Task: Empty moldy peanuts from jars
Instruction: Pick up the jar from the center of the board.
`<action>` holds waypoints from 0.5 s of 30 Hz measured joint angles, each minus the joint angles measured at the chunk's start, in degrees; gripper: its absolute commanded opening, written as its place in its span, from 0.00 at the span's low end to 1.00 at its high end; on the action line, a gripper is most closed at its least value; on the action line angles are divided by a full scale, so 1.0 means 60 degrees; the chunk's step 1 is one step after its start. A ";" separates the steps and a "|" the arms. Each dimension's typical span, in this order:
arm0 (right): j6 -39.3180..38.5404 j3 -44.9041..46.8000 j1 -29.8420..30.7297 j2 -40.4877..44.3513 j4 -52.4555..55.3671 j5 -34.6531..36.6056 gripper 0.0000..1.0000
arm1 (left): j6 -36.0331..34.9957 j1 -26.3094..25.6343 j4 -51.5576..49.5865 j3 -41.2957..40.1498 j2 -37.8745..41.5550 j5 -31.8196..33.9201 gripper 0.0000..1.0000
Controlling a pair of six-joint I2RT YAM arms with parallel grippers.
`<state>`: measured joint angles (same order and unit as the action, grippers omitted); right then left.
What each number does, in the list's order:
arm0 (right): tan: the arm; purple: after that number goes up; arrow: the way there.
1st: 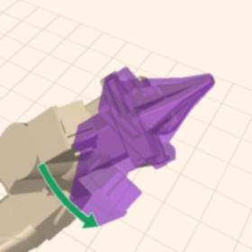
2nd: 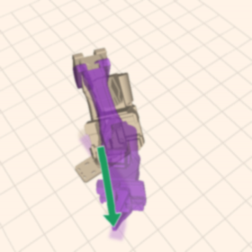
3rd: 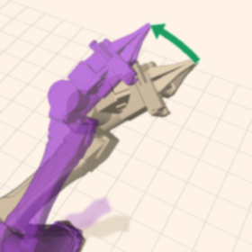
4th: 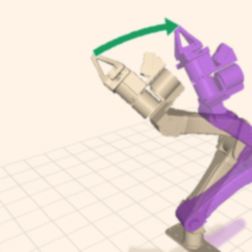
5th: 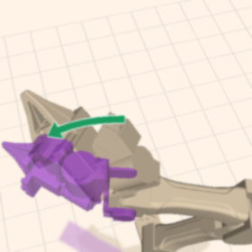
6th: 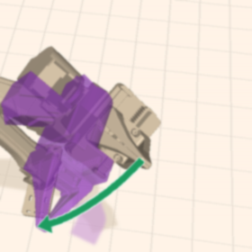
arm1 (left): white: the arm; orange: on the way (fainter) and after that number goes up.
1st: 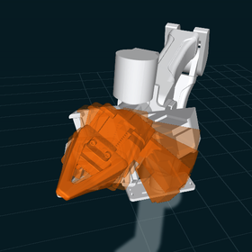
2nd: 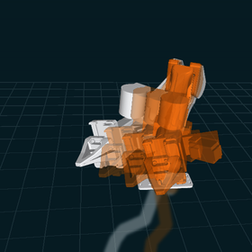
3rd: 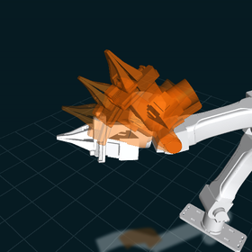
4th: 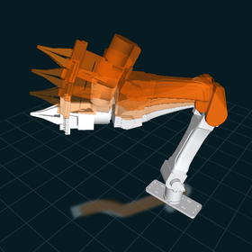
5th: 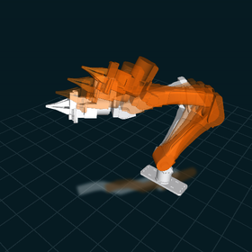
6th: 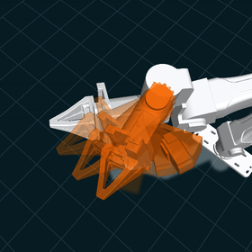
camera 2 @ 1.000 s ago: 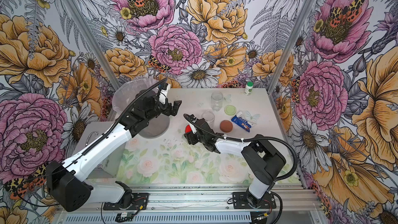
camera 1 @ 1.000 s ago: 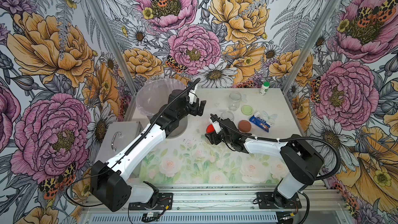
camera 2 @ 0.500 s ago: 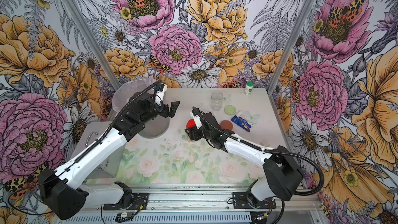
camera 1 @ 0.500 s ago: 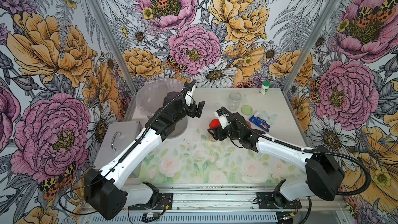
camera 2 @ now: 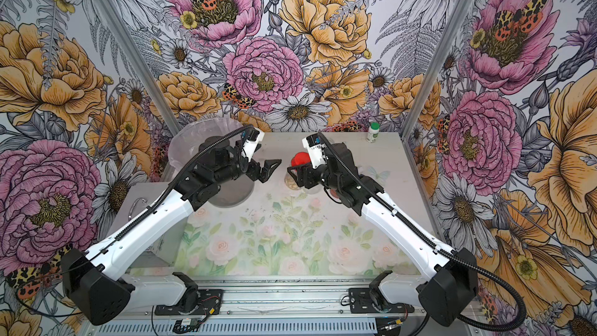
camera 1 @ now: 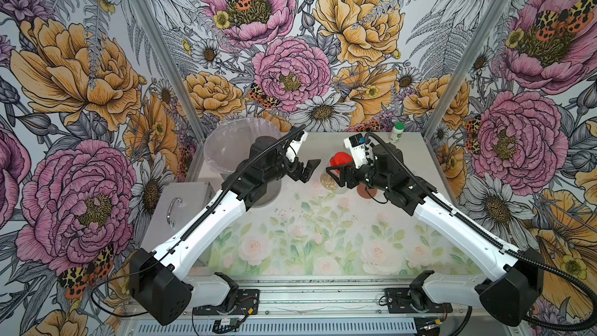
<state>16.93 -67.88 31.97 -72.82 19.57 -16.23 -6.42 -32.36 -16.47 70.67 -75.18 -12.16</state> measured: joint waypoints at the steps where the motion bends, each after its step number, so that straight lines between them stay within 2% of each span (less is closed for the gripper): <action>1: 0.0000 -0.0113 -0.0062 0.0000 0.0073 -0.0102 0.54 | 0.0011 0.0000 -0.0015 0.0091 -0.0098 -0.0157 0.99; 15: 0.0004 -0.0889 -0.0415 -0.0157 0.0703 -0.0889 0.54 | 0.0000 -0.0062 -0.0066 0.0255 -0.0412 -0.1617 0.99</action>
<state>16.95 -73.21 29.47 -73.76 23.79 -21.56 -6.42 -32.73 -16.86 72.20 -77.65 -21.87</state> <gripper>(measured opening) 0.717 0.987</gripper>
